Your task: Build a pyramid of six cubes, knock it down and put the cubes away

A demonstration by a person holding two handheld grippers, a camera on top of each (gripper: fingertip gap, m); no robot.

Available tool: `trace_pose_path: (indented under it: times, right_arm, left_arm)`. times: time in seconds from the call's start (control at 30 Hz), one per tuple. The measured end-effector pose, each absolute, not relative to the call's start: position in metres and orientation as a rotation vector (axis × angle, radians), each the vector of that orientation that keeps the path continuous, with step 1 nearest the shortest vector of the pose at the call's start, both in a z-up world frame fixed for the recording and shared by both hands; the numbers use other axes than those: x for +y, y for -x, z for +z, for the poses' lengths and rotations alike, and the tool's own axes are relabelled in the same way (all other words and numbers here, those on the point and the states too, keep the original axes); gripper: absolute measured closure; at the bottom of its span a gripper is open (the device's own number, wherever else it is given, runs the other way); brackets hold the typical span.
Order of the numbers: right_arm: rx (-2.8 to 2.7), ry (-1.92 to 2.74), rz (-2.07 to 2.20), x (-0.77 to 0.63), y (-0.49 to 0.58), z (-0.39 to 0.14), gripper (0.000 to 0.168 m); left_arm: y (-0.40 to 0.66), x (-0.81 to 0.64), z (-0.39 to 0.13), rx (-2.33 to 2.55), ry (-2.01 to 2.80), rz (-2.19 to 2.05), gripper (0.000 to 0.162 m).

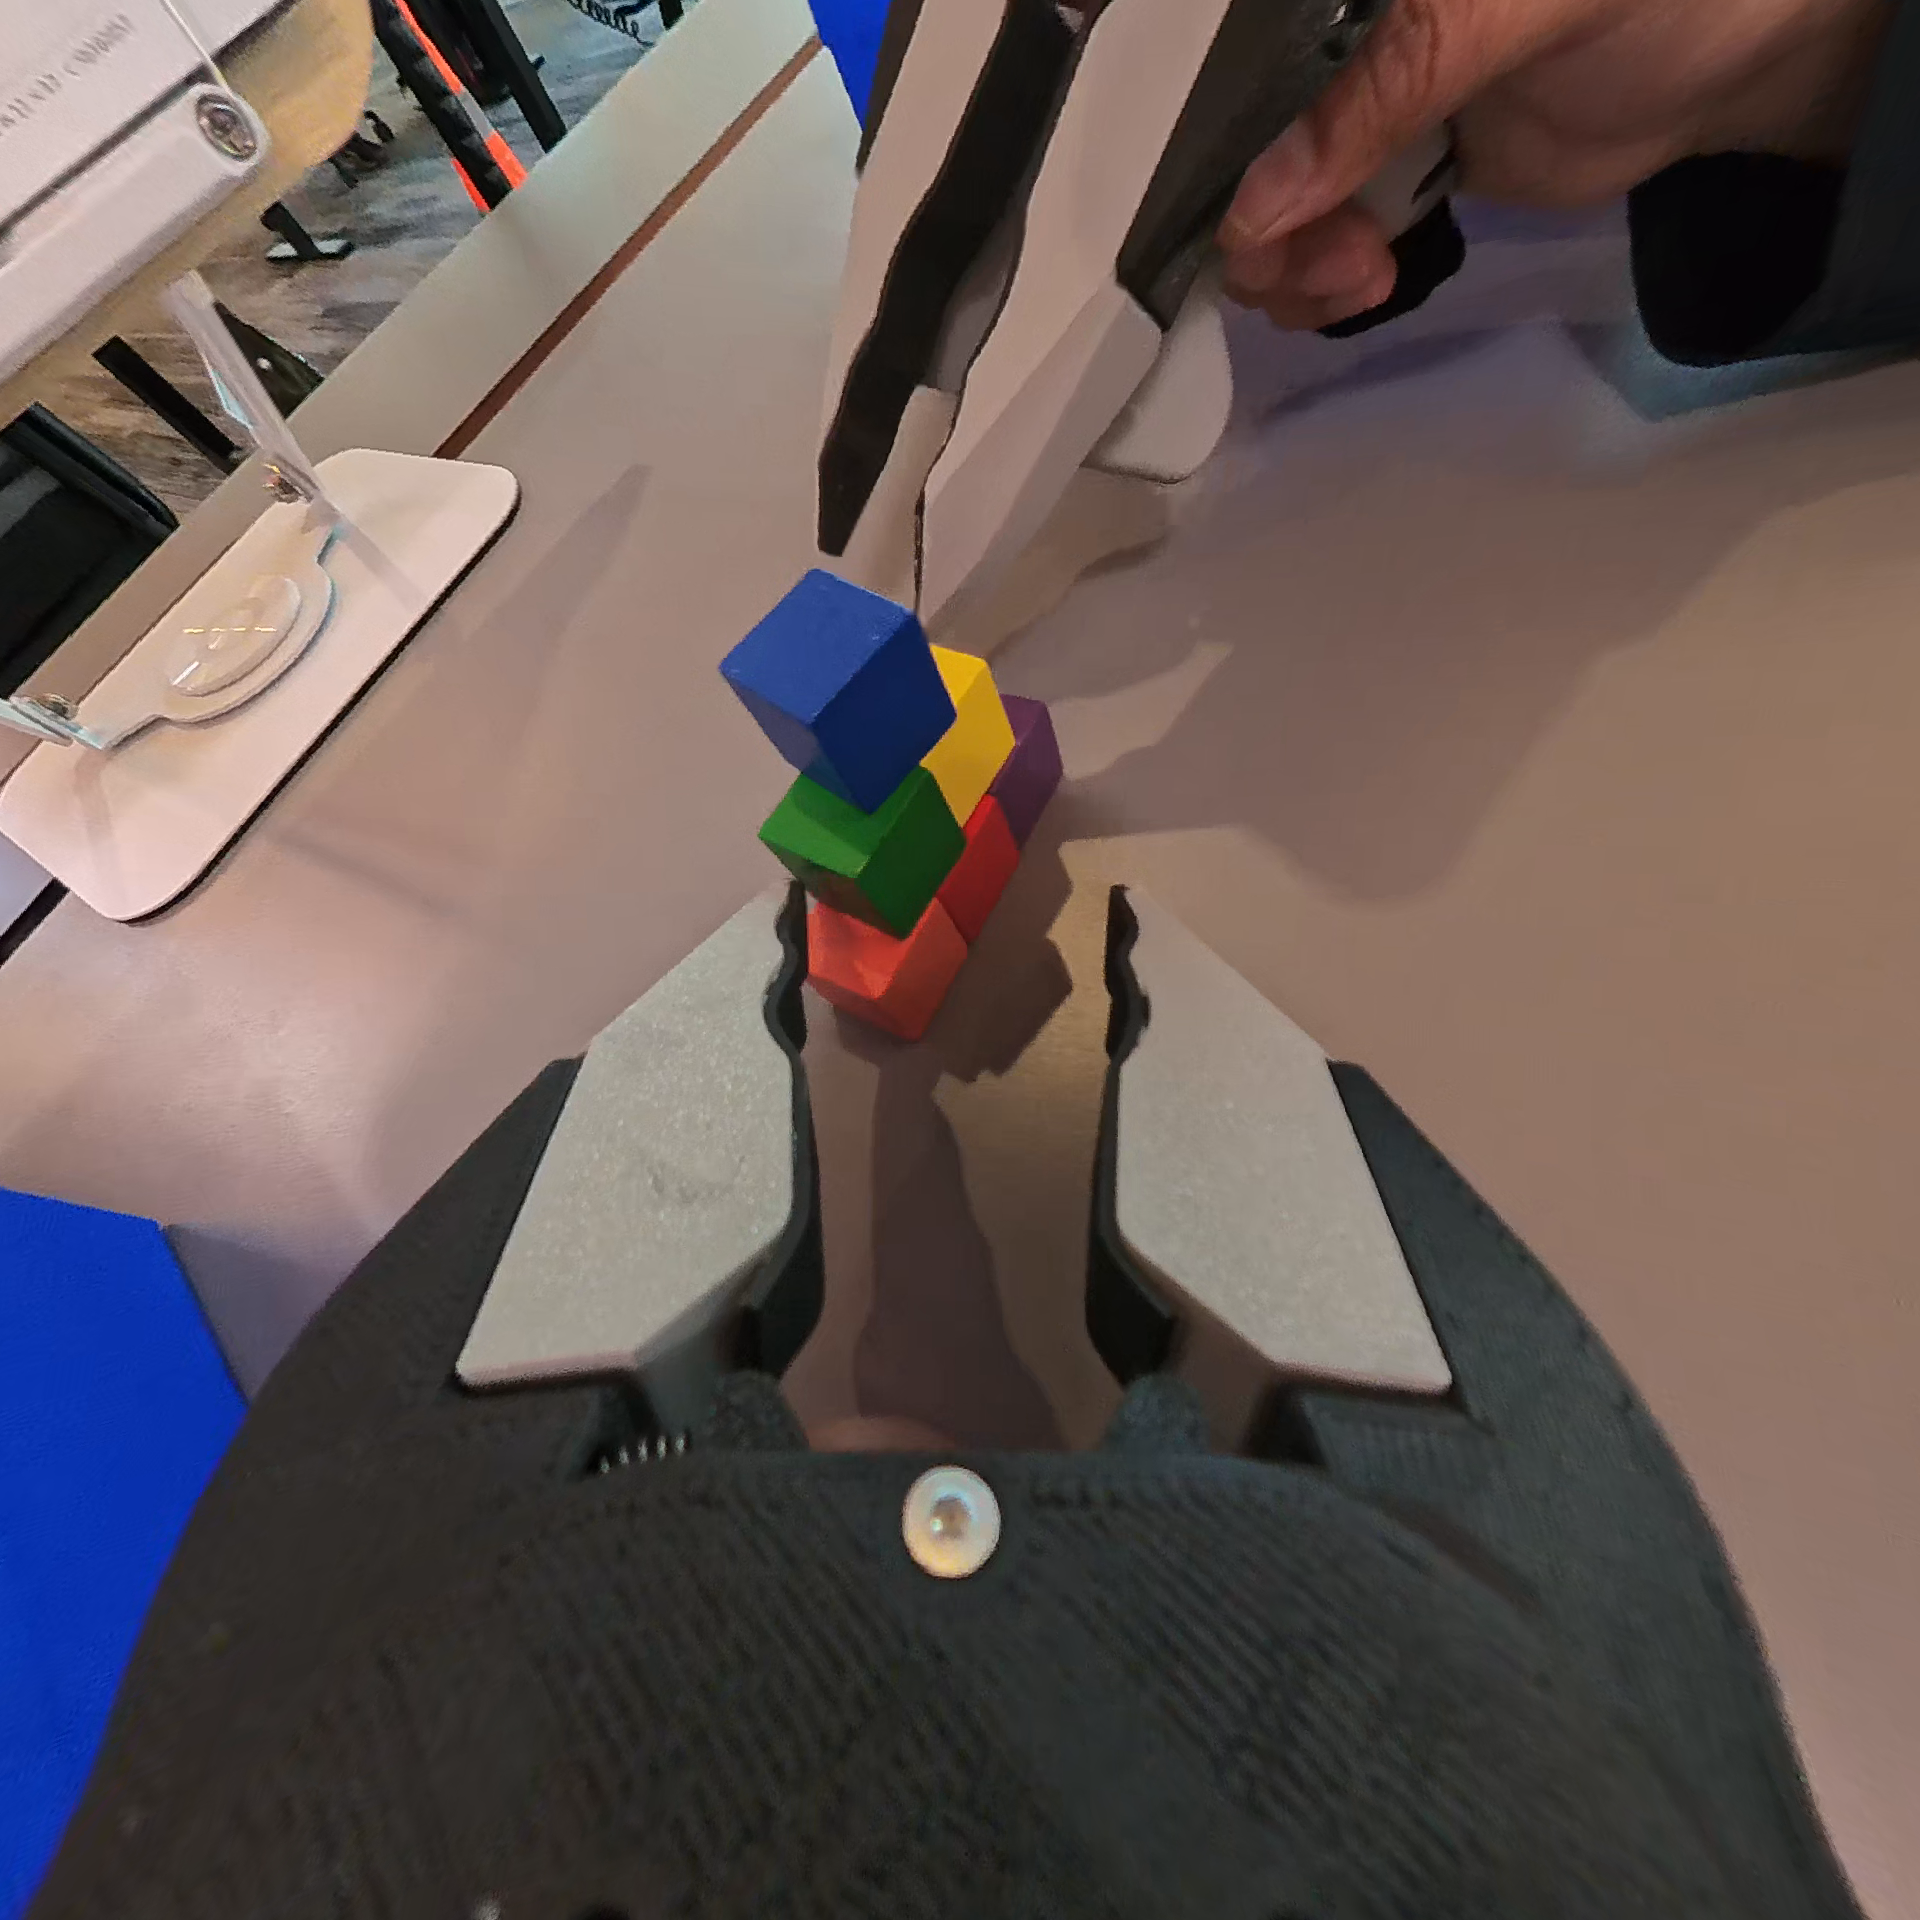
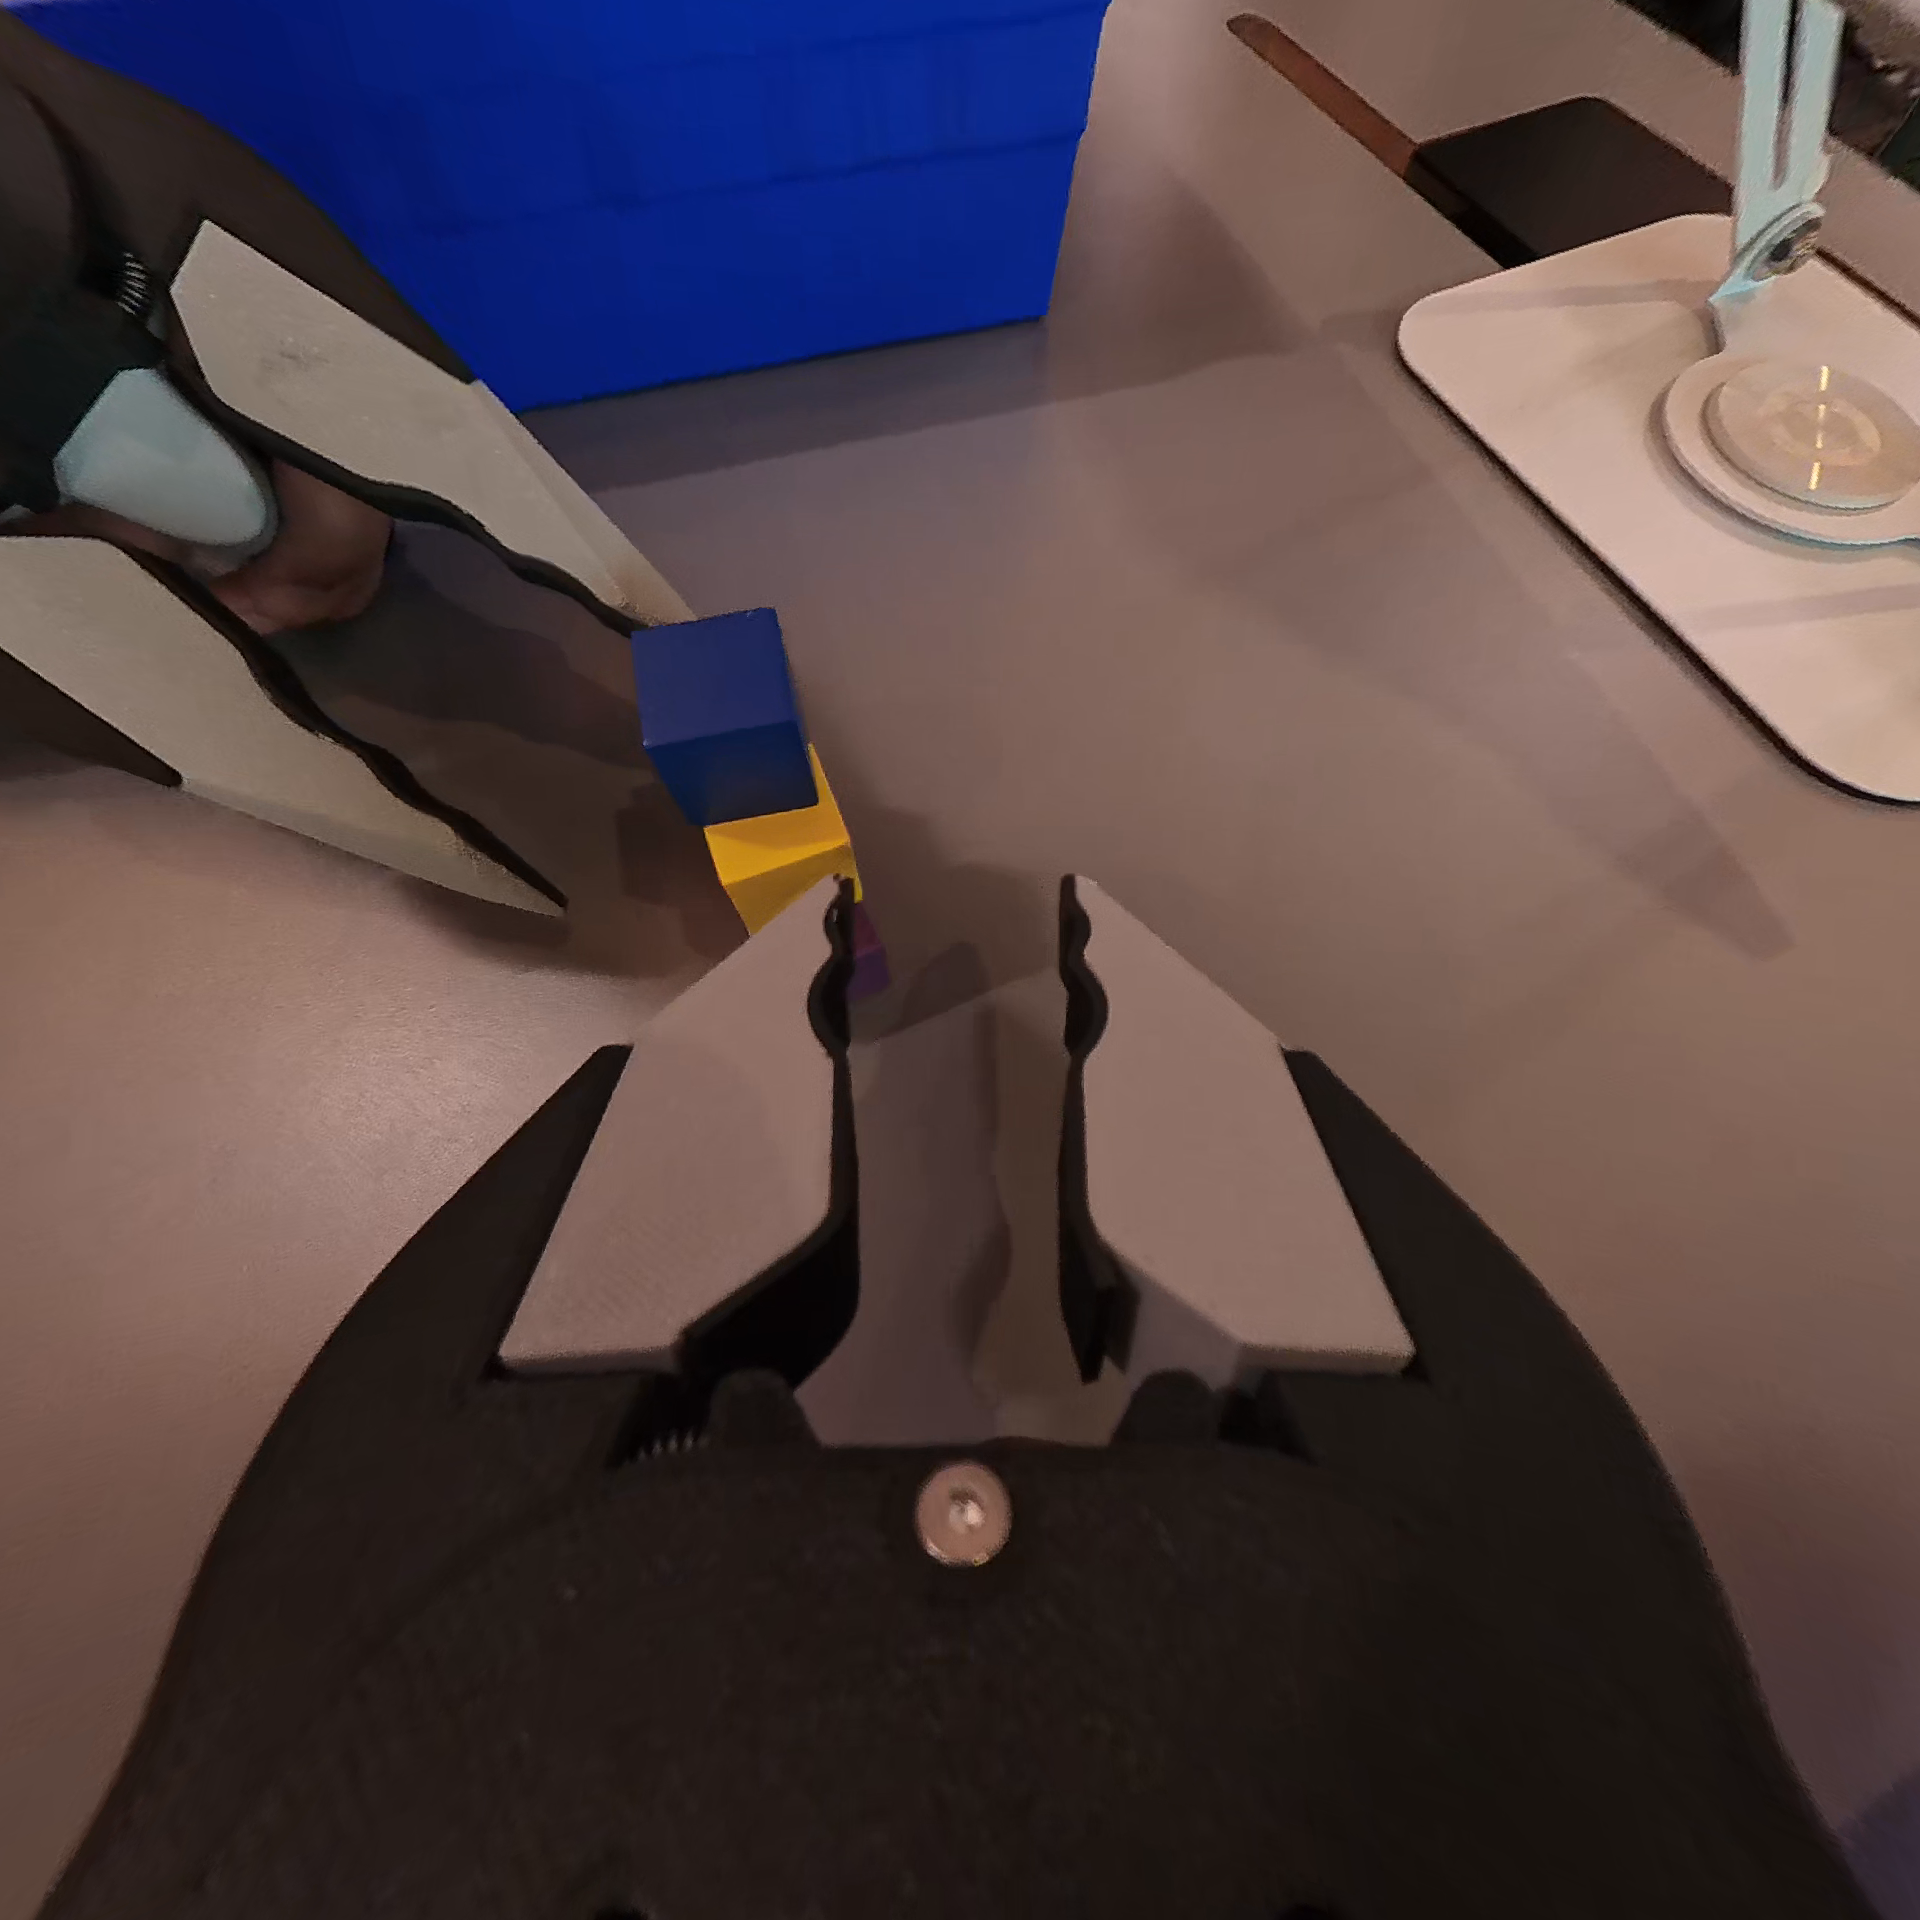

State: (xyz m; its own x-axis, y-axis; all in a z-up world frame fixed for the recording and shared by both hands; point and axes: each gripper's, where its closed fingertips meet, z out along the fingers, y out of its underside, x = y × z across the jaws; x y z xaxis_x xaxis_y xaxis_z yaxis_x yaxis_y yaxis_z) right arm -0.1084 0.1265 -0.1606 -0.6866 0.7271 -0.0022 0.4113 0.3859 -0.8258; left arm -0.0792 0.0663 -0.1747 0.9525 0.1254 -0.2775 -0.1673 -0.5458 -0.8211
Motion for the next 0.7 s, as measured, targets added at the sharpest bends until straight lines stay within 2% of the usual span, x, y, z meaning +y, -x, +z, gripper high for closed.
trace_pose_path:
  times: [0.27, 0.7]
  right_arm:
    - [-2.183, 0.996, 1.377, 0.122, 0.109, -0.136, 0.132]
    - [-2.167, 1.015, 1.297, 0.116, 0.118, -0.144, 0.133]
  left_arm:
    - [0.086, 0.062, -0.158, -0.027, 2.037, 0.356, 0.107]
    - [0.075, 0.078, -0.161, 0.025, 2.051, 0.345, 0.107]
